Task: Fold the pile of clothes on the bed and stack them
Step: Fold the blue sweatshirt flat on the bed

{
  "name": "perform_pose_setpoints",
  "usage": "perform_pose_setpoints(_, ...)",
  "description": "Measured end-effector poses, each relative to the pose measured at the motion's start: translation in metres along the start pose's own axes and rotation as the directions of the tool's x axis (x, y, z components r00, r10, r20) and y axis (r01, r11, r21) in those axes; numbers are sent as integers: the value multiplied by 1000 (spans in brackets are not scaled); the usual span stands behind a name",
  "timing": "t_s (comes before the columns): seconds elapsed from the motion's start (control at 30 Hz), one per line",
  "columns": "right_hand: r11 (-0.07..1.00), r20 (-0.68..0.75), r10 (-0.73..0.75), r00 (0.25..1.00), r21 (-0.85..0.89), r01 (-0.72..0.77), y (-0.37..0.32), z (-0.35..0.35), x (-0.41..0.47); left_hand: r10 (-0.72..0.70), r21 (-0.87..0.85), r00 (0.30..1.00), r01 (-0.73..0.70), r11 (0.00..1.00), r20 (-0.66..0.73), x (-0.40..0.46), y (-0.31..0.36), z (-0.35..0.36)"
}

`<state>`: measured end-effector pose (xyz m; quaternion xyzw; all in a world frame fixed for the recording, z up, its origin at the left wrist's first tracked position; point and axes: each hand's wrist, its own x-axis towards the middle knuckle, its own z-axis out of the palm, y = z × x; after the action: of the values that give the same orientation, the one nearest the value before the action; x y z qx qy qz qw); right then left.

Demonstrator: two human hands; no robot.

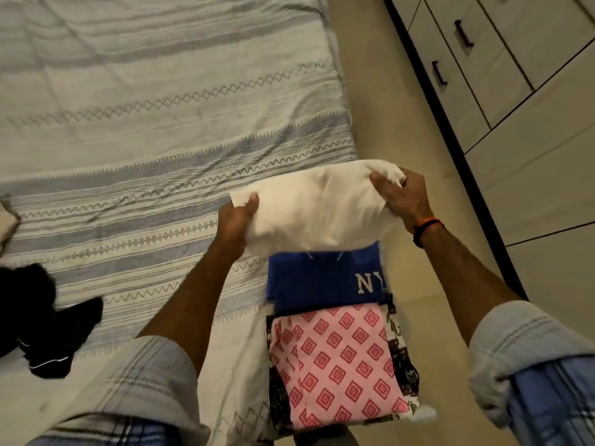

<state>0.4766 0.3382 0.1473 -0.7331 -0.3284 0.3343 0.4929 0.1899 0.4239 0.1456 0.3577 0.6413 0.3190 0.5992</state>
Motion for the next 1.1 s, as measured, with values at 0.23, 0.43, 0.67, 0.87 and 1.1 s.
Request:
perform_pose_setpoints(0.23,996,-69,-58,996,59,62,-25,-3,5,104,36,993,-103,994,-53,-9,33,7)
perform_pose_setpoints(0.43,989,28,141,990,-44,-140,53,-1,-22,-90,168,993,102,981,-74,-3,-45,-5)
perform_pose_setpoints(0.67,865,3,434,901,-283,-415,140,1,-32,-252,286,966,256,923,-52,9,-111,0)
perform_pose_setpoints(0.87,797,-157,229,961,-537,-277,134,21,-22,-61,573,972,184,799,-227,39,-126,12)
perform_pose_setpoints(1.1,514,345,80,935,-818,258,162,70,-57,109,870,943,-332,365,314,22,-176,35)
